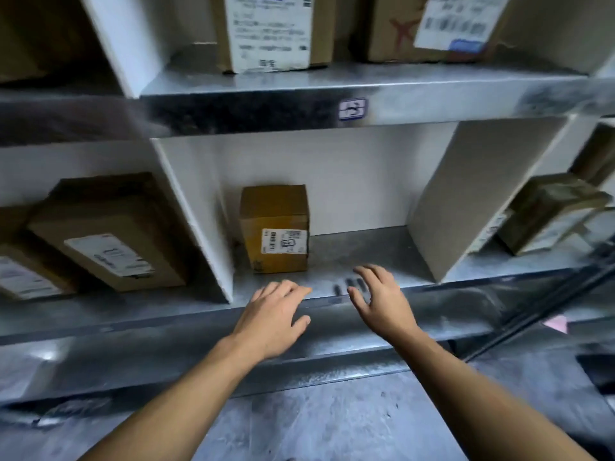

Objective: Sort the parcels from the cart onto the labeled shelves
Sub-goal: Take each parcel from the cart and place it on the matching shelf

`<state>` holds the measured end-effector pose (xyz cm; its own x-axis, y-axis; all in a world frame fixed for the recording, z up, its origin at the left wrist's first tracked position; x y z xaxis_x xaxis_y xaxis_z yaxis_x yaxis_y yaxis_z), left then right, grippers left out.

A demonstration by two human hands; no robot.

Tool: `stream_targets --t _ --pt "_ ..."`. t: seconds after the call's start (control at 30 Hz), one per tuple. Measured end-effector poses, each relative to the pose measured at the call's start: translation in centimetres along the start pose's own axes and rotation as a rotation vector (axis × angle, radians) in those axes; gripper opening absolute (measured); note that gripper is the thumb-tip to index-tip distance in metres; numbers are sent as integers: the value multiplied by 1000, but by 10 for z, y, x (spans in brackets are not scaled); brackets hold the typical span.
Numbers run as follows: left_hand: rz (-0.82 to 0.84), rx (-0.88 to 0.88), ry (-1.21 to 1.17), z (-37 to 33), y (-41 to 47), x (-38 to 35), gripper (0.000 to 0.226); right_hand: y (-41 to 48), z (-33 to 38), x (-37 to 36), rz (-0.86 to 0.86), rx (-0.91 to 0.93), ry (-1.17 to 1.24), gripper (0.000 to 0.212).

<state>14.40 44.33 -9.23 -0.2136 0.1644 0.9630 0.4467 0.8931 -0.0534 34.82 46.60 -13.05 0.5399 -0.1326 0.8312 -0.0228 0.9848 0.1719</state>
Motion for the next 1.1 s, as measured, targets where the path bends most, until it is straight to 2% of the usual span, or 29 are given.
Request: stream_targets --t 0.1,0.27,0.47,0.57,0.67,0.87,1.1 --pt "-13 -88 17 -47 19 -10 53 -36 -33 29 -11 -1 -162 46" --pt "-5 -245 68 -140 45 -35 55 -107 -105 86 11 -123 -340 49" --pt "57 -455 84 -287 62 -73 55 -207 -188 176 -17 -270 -488 41" --pt "83 -565 77 -365 64 -95 53 -257 -229 220 -13 -395 -559 46" --pt "85 -663 90 -439 63 -117 55 -309 -264 260 -11 -531 -595 52" --pt "96 -843 85 -574 51 -146 54 -415 -314 332 -91 -762 -617 49" --pt "70 -991 99 -677 52 -157 54 -476 -358 388 -177 -956 -628 54"
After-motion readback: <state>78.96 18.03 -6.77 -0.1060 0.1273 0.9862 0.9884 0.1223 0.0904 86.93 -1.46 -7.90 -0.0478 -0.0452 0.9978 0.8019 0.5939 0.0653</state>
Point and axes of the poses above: each hand's wrist, its own y-axis towards the middle knuckle, its own x-axis out of the back of the hand, z = x × y, the point moved 7 cm from there along y, towards the middle knuckle, and after that the axes turned 1 degree about -x, right-handed, at the moved point
